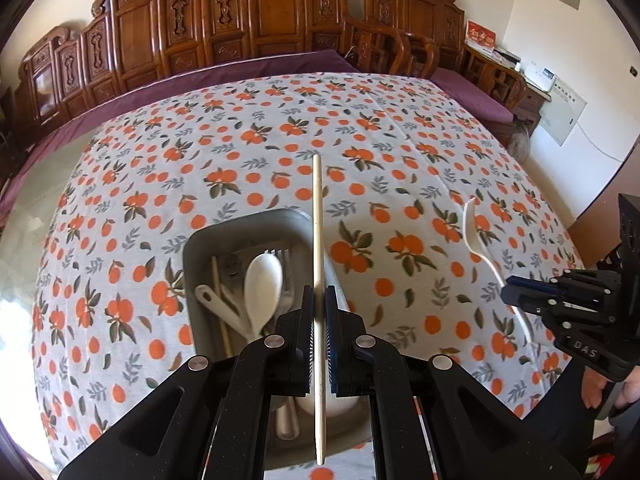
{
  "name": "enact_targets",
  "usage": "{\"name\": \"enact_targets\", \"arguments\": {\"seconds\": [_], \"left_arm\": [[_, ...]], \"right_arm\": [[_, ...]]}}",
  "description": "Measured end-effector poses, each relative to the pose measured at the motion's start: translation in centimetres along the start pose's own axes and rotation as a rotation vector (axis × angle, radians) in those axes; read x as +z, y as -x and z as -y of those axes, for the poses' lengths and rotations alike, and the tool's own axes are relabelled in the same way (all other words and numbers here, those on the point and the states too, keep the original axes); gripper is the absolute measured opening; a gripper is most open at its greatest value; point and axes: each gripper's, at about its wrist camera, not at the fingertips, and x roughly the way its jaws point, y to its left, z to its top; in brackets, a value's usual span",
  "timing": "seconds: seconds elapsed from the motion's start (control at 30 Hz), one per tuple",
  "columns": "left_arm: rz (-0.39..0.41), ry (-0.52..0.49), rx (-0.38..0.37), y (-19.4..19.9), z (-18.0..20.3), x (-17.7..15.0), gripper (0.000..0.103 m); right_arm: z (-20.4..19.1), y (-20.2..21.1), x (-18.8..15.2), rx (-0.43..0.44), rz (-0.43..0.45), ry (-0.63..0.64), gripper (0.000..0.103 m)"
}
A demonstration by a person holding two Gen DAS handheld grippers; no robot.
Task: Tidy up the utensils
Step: 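Carry the chopstick over the tray with the left tool while the right tool carries the fork there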
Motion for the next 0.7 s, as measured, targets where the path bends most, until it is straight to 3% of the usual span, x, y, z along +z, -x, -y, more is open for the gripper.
{"name": "enact_targets", "arguments": {"seconds": [0.7], "left_arm": [[-0.114,0.058,0.047,-5.2,-3.7,-2.4,0.004]], "right_arm": [[-1.9,-0.6,0.3,0.033,-0.016,0.024,0.010]]}}
